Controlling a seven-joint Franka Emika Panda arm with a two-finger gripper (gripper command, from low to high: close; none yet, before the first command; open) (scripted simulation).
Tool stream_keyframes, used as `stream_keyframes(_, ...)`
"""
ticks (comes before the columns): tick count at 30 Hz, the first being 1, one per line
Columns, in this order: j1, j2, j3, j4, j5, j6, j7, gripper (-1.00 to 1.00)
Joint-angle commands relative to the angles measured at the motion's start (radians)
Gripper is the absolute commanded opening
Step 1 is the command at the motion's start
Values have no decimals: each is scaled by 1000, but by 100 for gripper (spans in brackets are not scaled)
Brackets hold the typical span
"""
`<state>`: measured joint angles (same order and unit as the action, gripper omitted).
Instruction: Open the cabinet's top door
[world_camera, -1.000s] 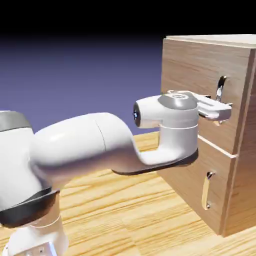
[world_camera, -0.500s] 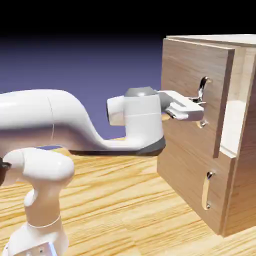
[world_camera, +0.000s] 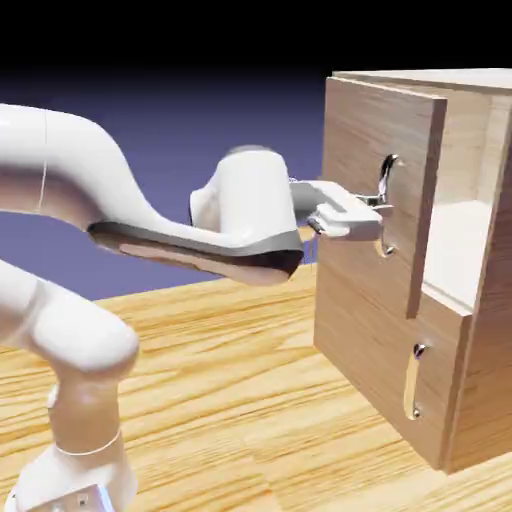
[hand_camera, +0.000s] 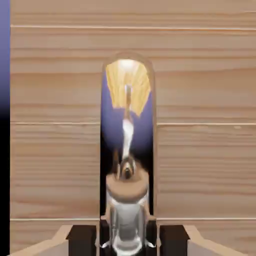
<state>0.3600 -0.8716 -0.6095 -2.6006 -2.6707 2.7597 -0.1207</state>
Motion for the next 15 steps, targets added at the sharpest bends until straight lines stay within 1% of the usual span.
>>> stream_keyframes(1, -36, -16, 35, -27, 43, -9, -18, -100)
stream_keyframes(8, -259, -161, 276, -194, 342, -56, -158, -100)
stream_keyframes(15, -388, -315, 467, -311, 647, -84, -311, -100)
